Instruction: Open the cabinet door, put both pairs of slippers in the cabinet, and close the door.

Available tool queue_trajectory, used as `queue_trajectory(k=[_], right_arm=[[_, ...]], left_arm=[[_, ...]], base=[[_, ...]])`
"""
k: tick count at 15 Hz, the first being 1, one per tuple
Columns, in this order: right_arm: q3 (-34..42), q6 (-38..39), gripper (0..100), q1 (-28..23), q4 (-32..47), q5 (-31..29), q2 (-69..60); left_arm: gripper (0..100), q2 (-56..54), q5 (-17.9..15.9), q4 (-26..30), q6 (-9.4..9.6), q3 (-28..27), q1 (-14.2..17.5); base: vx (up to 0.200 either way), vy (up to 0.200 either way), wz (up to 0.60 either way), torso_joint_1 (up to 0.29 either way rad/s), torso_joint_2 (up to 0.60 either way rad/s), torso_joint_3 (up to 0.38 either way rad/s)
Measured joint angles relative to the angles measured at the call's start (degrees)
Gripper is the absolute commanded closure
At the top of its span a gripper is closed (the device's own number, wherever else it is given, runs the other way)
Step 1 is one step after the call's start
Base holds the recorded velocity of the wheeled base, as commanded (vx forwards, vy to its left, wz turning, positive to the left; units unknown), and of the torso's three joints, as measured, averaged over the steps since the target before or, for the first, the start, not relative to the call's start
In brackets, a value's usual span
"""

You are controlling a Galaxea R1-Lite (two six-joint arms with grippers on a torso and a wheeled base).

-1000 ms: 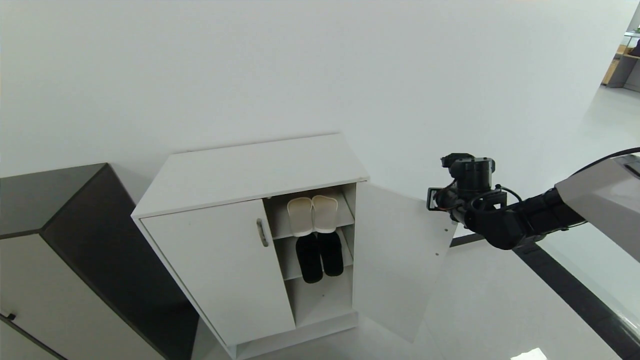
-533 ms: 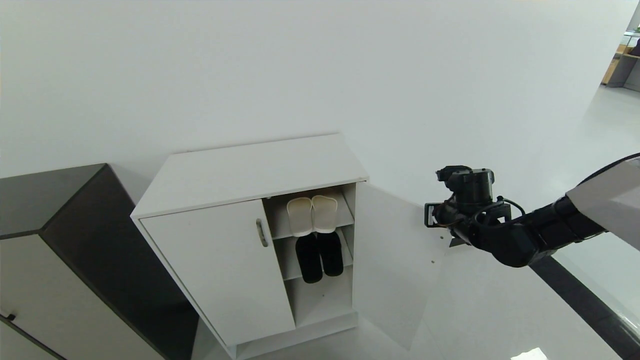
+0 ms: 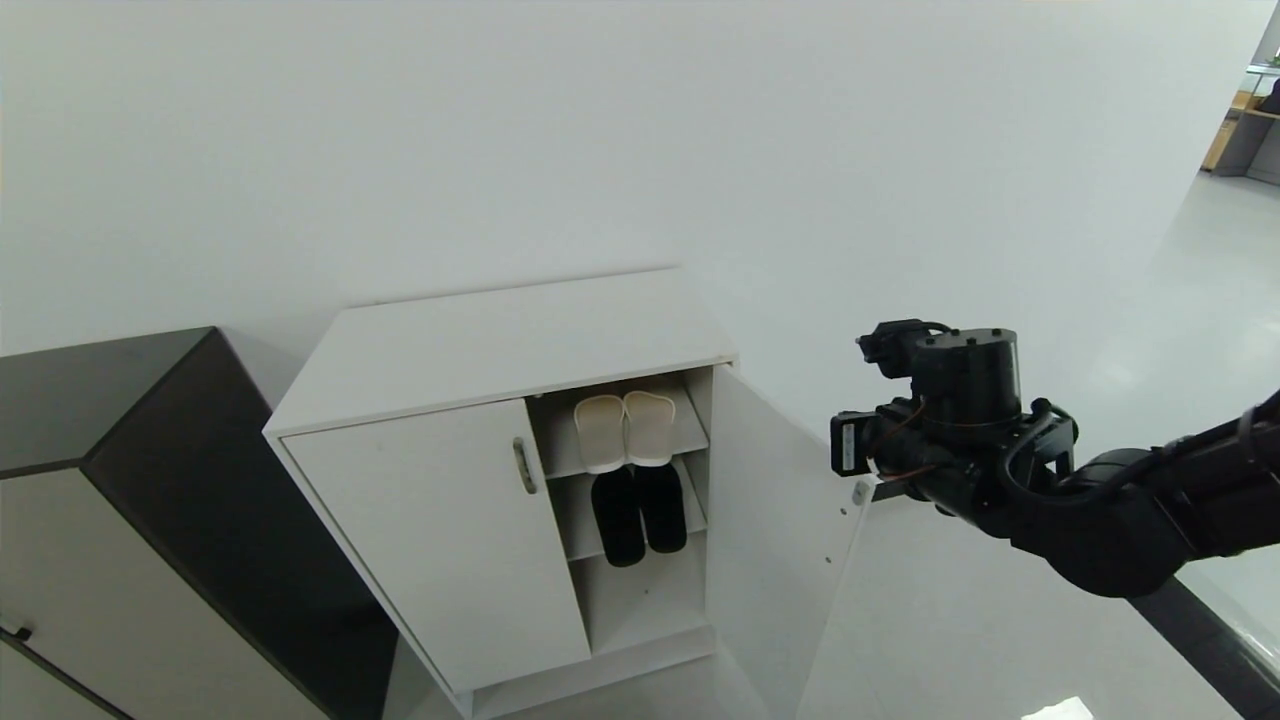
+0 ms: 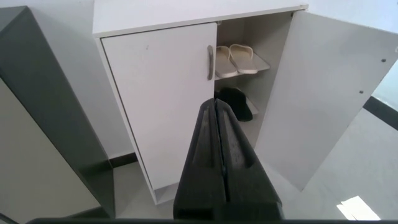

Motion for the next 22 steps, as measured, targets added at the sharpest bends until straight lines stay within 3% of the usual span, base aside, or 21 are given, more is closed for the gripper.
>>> queue_trajectory(k=[5,8,11,14,19,22], right_arm=[[-2.7,0.2,100,-4.2,-0.4,1.0,6.7],[-2.2,0.4,100,-2.0,-0.4,1.2,8.6],[-0.6,1.6,100,3.5,-0.7,1.7,8.6],[1.6,3.3,100,8.1,-1.0,7.2,6.4],[6.3,-1.5,100,8.2,-6.9,9.1,4.4],[7.6,-2.3,100,8.3,-8.2,9.1,4.4]], left_arm=[[100,0.0,0.0,0.0,-0.01,0.0,0.0],[100,0.0,0.0,0.0,-0.01,0.0,0.0],[100,0.0,0.0,0.0,-0.01,0.0,0.0],[100,0.0,0.0,0.0,-0.04,0.0,0.0],[100,0.0,0.0,0.0,-0.01,0.0,0.0],[100,0.0,0.0,0.0,-0.01,0.0,0.0]], base=[[0.0,0.0,0.0,0.0,0.0,0.0],[0.0,0.0,0.0,0.0,0.0,0.0],[0.0,0.0,0.0,0.0,0.0,0.0],[0.0,0.0,0.0,0.0,0.0,0.0],[0.0,0.0,0.0,0.0,0.0,0.0],[0.0,0.0,0.6,0.002,0.0,0.001]])
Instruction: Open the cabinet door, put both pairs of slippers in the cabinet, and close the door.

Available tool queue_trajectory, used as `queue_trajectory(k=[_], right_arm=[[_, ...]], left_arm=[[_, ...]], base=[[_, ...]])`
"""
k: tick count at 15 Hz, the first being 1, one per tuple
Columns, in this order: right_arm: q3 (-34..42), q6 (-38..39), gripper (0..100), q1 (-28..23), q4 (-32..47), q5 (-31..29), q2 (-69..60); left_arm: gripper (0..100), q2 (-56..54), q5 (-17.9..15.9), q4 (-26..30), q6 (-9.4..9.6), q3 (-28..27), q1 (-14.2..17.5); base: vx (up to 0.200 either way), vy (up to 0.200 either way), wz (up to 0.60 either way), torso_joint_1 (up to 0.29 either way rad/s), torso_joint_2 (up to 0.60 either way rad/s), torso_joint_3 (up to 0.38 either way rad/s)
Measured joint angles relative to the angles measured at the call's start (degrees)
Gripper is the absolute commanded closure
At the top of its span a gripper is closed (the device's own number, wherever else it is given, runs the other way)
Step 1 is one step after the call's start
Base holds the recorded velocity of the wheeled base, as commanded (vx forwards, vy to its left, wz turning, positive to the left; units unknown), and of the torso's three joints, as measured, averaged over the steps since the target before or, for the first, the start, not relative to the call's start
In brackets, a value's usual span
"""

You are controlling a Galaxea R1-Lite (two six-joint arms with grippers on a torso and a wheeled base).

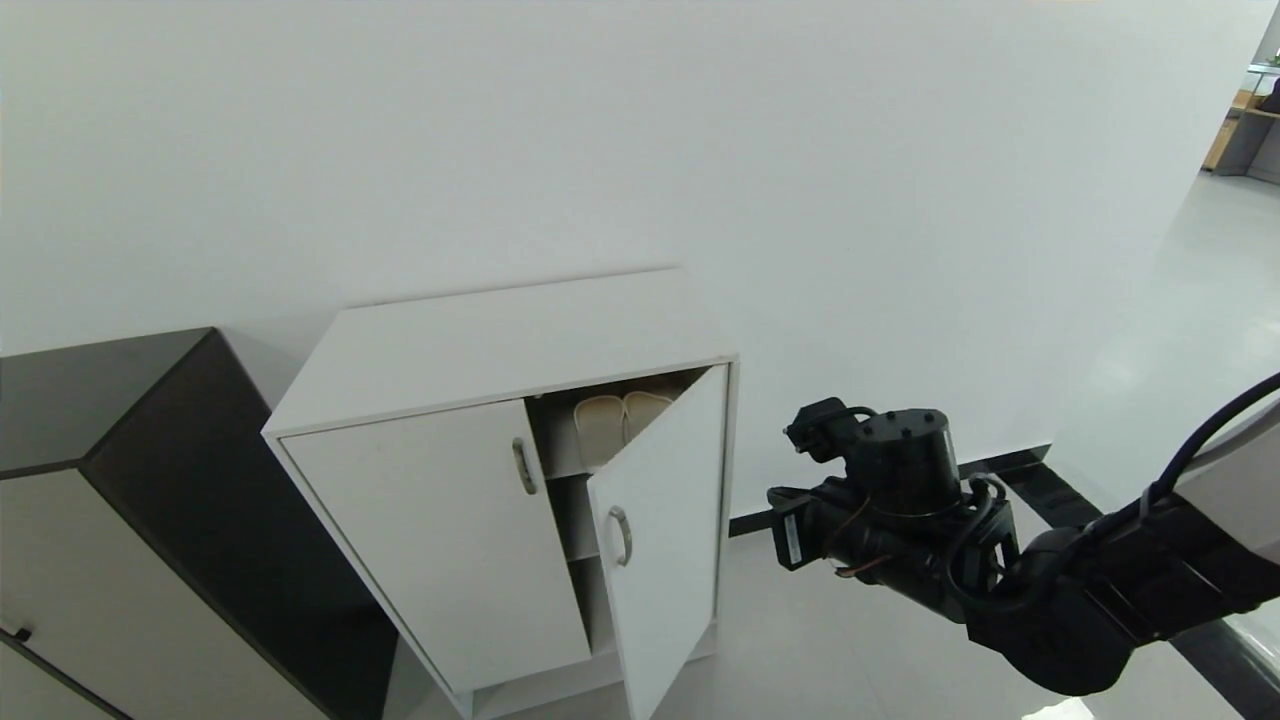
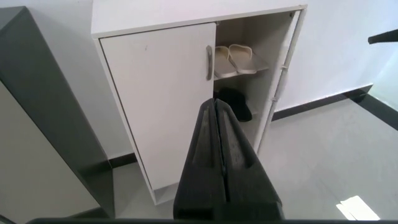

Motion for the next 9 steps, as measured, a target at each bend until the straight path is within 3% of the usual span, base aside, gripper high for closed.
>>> queue_trajectory(k=[3,5,9], right_arm=[[0.3,0.1,100,0.9,-0.2,0.0,0.6],[0.9,0.2,100,1.0,-1.4,2.0,0.9],[4.5,-0.1,100,0.4,-12.5,6.5,2.3]], left_arm=[[100,0.0,0.0,0.1,-0.02,0.0,0.0],[100,0.0,0.0,0.0,0.0,0.0,0.0],[100,0.0,0.0,0.0,0.0,0.0,0.0]], base=[[0.0,0.0,0.6,0.009,0.0,0.004],[0.0,0.0,0.0,0.0,0.0,0.0],[0.0,0.0,0.0,0.0,0.0,0.0]])
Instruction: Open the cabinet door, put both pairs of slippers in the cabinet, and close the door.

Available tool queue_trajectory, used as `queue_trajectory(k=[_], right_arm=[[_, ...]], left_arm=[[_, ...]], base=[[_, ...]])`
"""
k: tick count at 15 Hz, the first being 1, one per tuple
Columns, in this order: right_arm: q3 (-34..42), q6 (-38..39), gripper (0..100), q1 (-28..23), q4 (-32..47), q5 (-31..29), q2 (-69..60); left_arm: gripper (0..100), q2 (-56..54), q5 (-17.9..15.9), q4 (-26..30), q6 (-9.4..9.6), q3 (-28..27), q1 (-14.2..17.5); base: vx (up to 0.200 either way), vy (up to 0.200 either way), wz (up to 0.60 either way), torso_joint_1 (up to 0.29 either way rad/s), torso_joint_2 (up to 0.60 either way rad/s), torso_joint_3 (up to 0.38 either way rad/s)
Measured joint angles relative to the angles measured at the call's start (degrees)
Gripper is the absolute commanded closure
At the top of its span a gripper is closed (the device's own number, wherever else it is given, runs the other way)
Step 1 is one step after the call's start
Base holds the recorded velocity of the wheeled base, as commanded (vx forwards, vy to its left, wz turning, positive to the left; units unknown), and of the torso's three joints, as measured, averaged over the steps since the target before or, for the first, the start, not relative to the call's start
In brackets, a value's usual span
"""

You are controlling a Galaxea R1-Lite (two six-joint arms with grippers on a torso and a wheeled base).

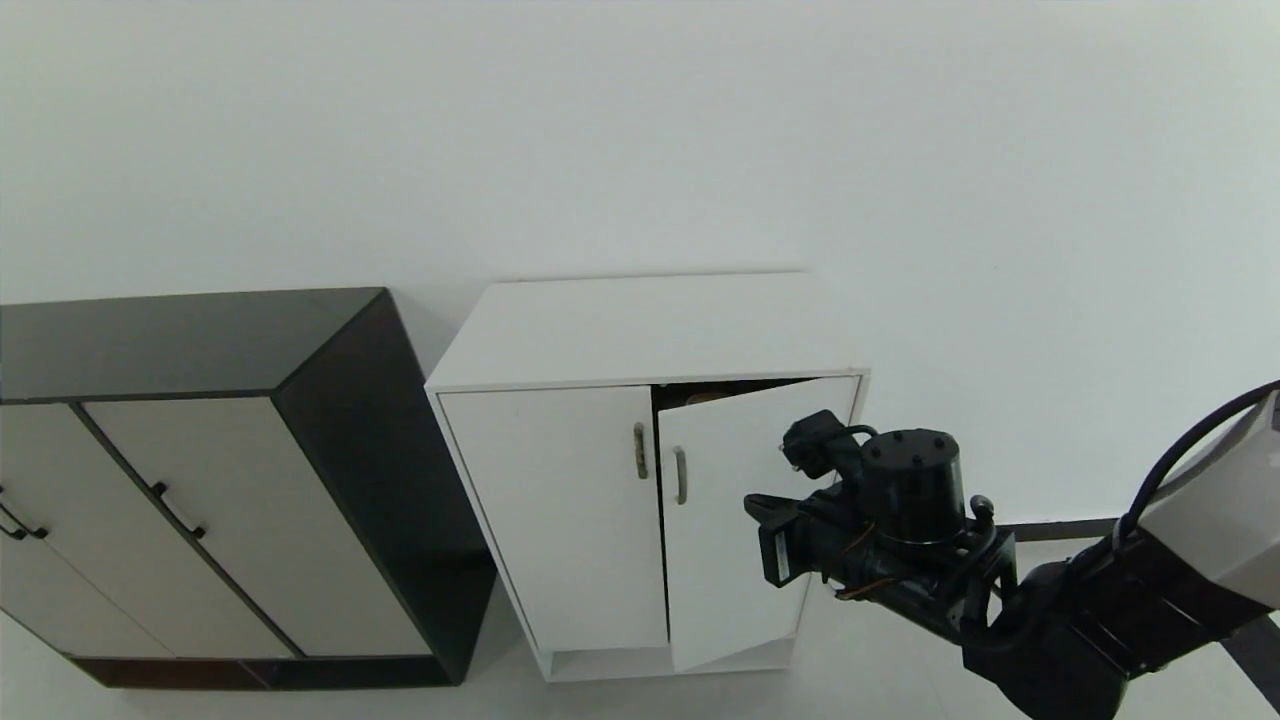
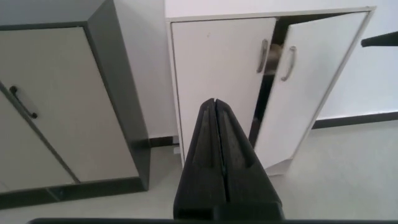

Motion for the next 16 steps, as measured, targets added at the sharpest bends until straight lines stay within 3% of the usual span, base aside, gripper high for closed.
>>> queue_trajectory(k=[2,14,16], right_arm=[[1.0,-0.1,100,-0.1,-1.1,0.1,0.9],[-0.5,0.4,100,-0.2,-1.7,0.4,4.5],[-2.1,0.5,100,-0.3,-1.9,0.4,5.8]], left_arm=[[100,0.0,0.0,0.0,0.0,0.0,0.0],[100,0.0,0.0,0.0,0.09,0.0,0.0],[100,0.0,0.0,0.0,0.06,0.0,0.0]], base=[[0.0,0.0,0.0,0.0,0.0,0.0],[0.2,0.0,0.0,0.002,0.0,0.004],[0.0,0.0,0.0,0.0,0.0,0.0]])
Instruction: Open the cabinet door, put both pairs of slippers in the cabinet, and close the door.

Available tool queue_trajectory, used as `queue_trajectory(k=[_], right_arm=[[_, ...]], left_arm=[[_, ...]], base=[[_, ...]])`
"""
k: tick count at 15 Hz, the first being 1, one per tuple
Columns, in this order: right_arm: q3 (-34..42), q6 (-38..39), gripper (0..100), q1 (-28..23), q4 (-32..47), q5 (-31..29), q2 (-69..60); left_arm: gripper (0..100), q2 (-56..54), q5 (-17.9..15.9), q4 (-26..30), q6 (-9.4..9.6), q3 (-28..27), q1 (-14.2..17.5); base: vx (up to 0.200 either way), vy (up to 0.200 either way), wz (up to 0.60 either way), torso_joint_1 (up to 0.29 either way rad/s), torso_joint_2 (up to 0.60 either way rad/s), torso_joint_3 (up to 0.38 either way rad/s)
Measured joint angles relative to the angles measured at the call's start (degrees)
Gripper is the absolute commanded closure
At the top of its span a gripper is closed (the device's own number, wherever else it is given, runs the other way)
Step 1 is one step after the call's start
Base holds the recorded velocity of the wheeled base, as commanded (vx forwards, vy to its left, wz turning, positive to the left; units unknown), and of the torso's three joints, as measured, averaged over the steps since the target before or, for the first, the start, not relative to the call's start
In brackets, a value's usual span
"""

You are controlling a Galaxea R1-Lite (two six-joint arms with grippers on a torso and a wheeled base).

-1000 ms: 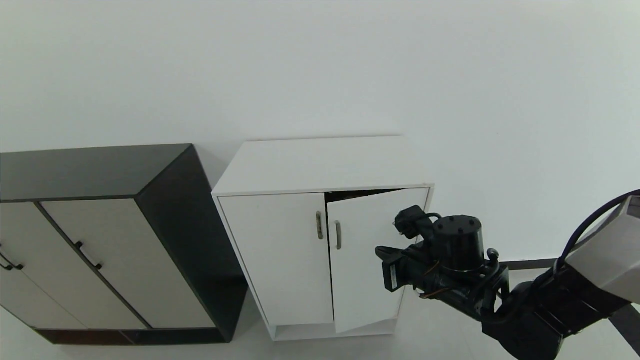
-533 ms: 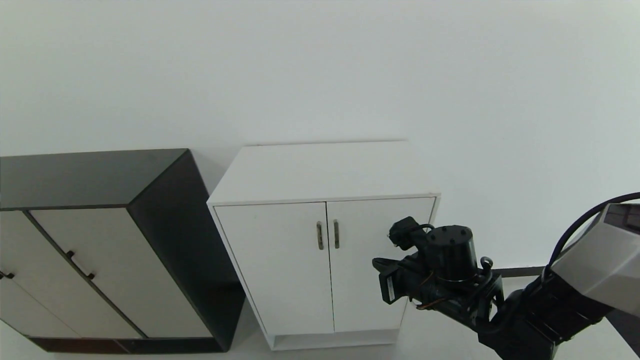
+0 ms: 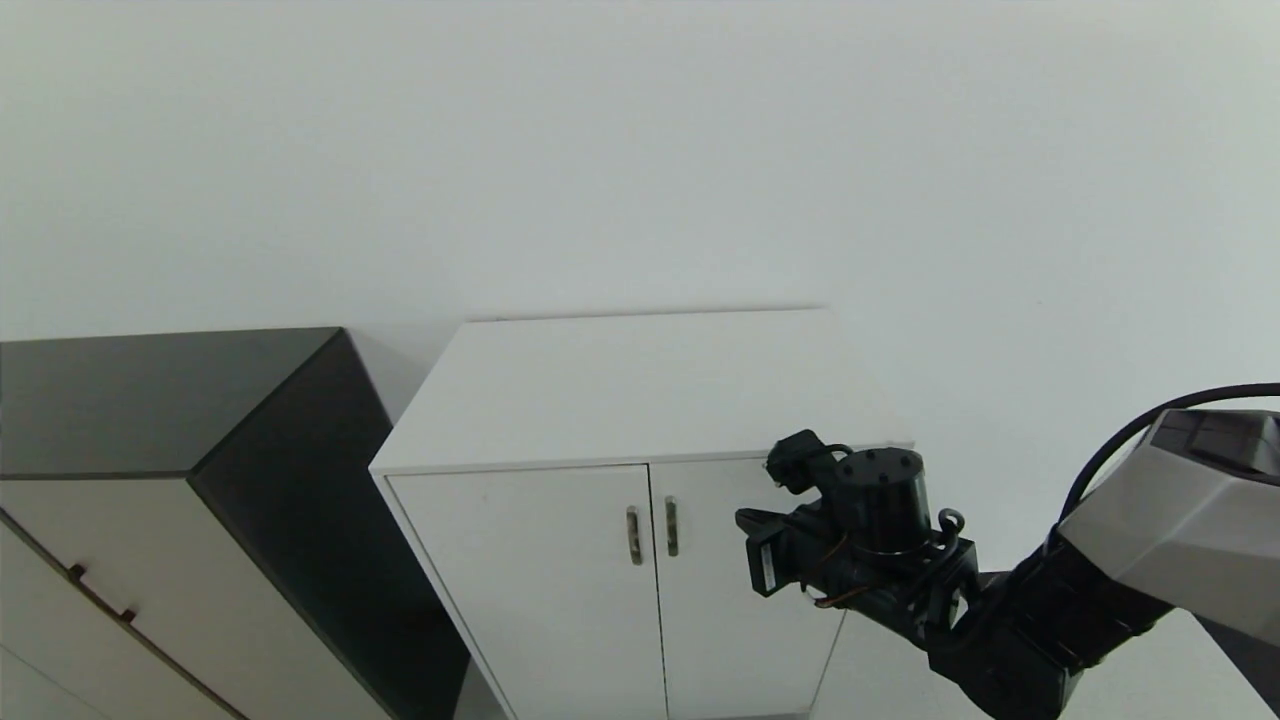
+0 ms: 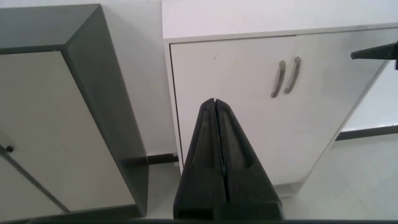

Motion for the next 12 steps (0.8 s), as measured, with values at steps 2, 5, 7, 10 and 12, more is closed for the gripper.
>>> queue_trajectory(k=[2,5,7,10,12], right_arm=[[-2.5,0.0,100,-0.6,0.1,0.0,1.6],[-6.0,0.0,100,-2.0,0.3,0.0,3.9],[-7.3,0.0,100,-2.7,0.4,0.0,5.0],[-8.9,0.0,100,-3.6,0.5,0.1,6.4],[-9.3,0.0,100,-4.1,0.5,0.3,7.3]], left_arm=[[100,0.0,0.0,0.0,-0.05,0.0,0.0],[100,0.0,0.0,0.0,-0.05,0.0,0.0],[100,0.0,0.0,0.0,-0.06,0.0,0.0],[100,0.0,0.0,0.0,-0.06,0.0,0.0],[100,0.0,0.0,0.0,-0.06,0.0,0.0]], base=[[0.0,0.0,0.0,0.0,0.0,0.0],[0.0,0.0,0.0,0.0,0.0,0.0],[0.0,0.0,0.0,0.0,0.0,0.0],[0.0,0.0,0.0,0.0,0.0,0.0],[0.0,0.0,0.0,0.0,0.0,0.0]])
